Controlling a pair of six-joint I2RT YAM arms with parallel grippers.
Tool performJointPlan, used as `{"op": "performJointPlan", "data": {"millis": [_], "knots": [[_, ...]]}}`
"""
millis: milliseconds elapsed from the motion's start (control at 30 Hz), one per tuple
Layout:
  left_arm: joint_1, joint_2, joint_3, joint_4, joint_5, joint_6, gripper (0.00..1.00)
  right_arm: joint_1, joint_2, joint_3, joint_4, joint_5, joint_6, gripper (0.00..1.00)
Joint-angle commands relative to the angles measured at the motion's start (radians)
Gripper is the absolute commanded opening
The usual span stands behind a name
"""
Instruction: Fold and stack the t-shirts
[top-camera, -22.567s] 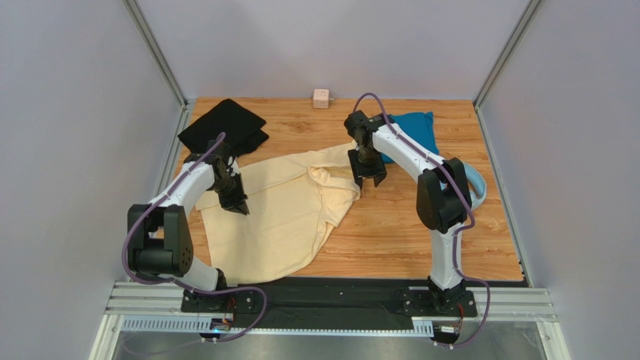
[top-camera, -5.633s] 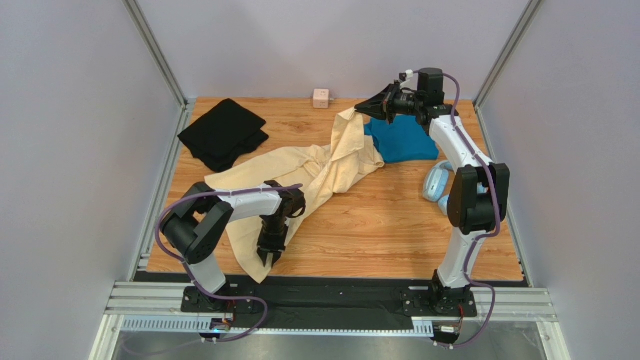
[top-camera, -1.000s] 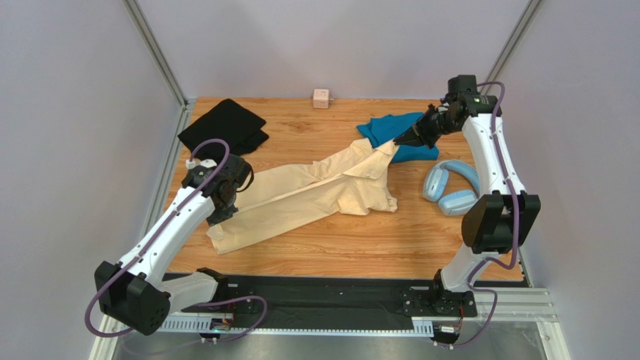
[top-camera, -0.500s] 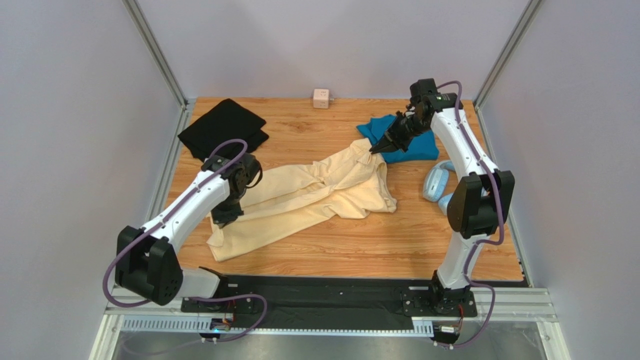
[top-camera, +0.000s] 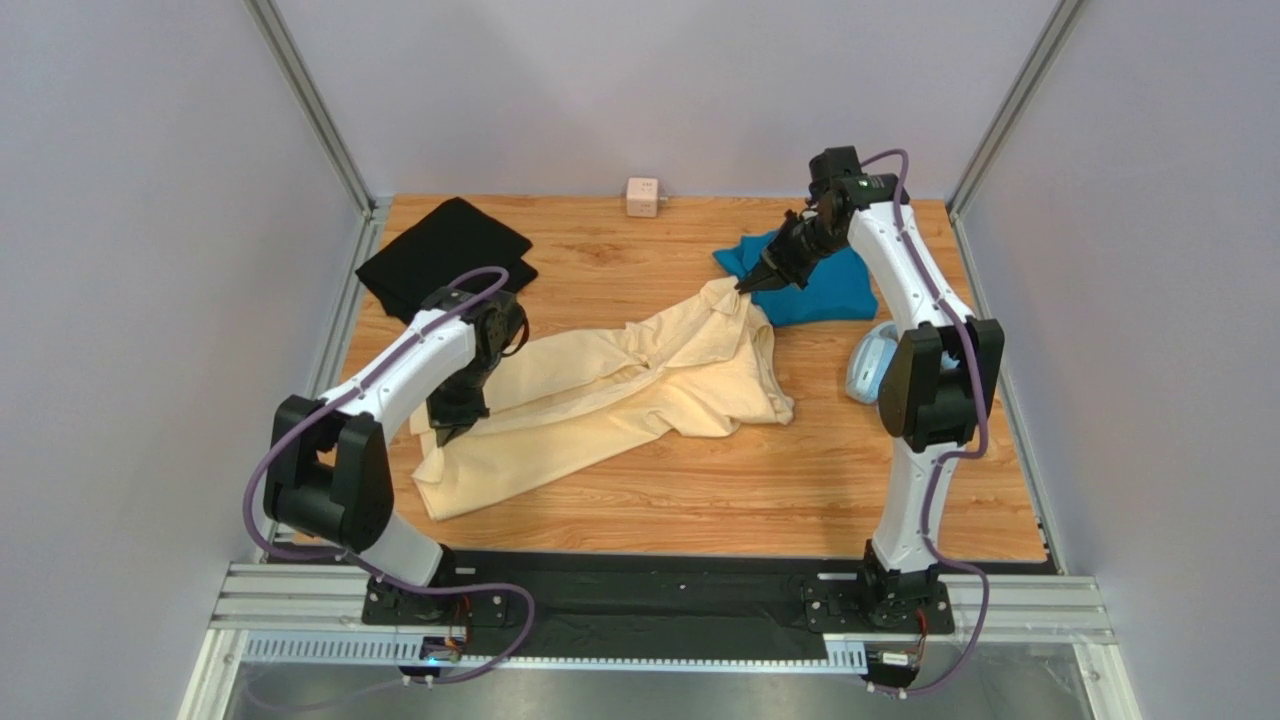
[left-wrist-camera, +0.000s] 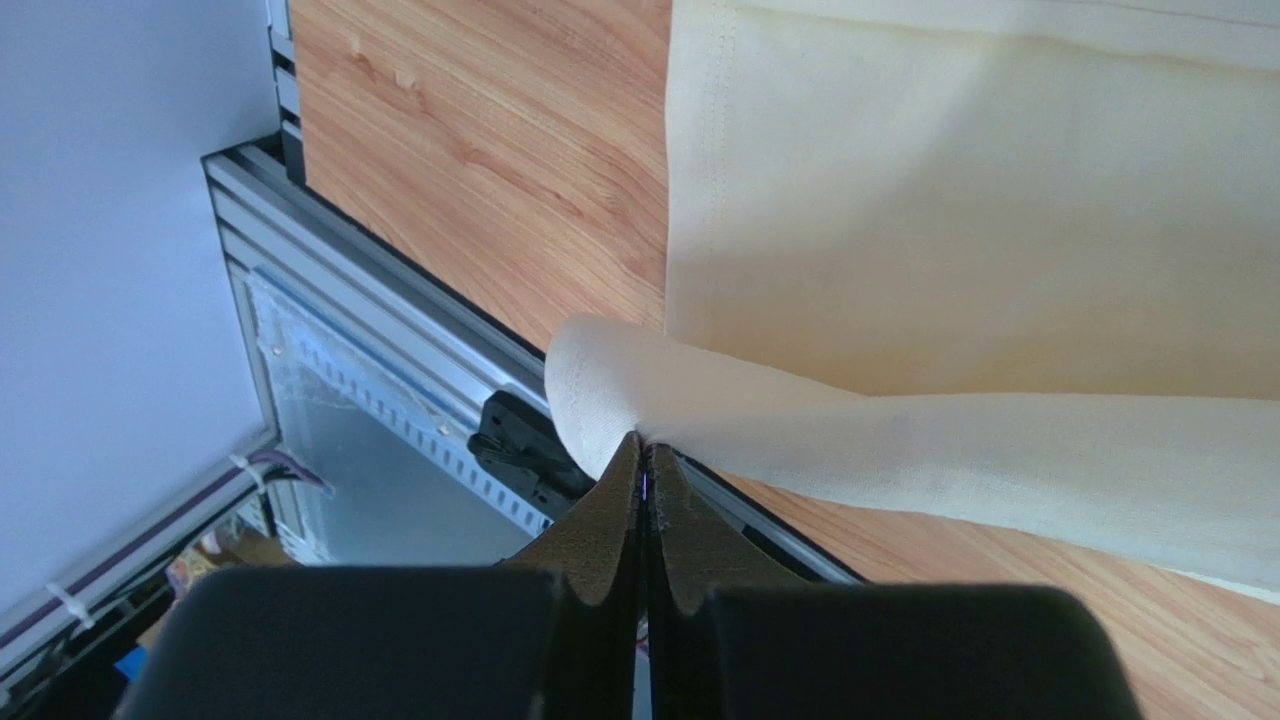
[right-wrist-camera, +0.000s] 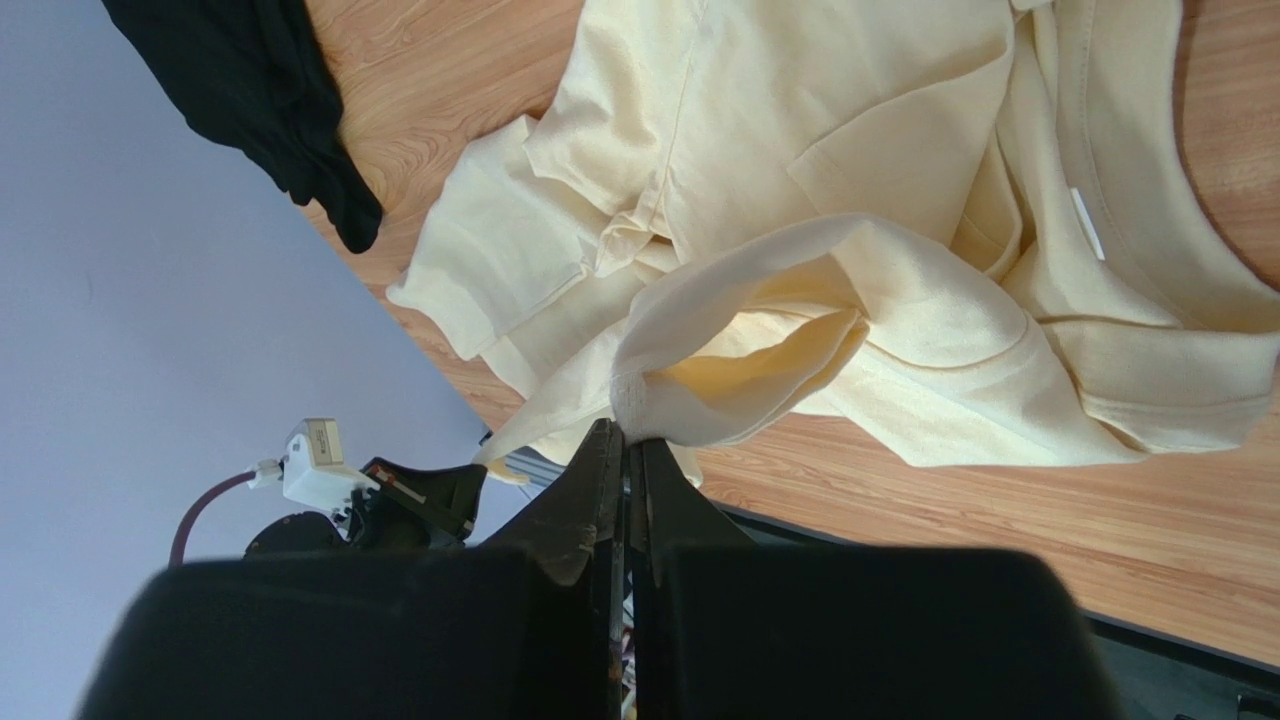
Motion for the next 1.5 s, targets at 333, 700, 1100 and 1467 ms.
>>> {"op": "performJointPlan", "data": {"millis": [333,700,1100,1467], "knots": [[0.035,0.137,0.100,0.026,-0.003,0.094,0.15,0.001,0.118,0.149,0.029,-0.002,-0.016,0.00],[0.064,0.153,0.246,-0.042,-0.078,0.111,0.29,0.003,0.149,0.202,0.060,-0.016,0.002,0.00],[0.005,-0.053,0.062,0.140,0.316,0.223,0.23,0.007,0.224,0.202,0.060,-0.020,0.016,0.14],[-0.140,0.136,0.108,0.225,0.399,0.257,0.23,0.017,0.253,0.270,-0.031,0.012,-0.062,0.29]]}}
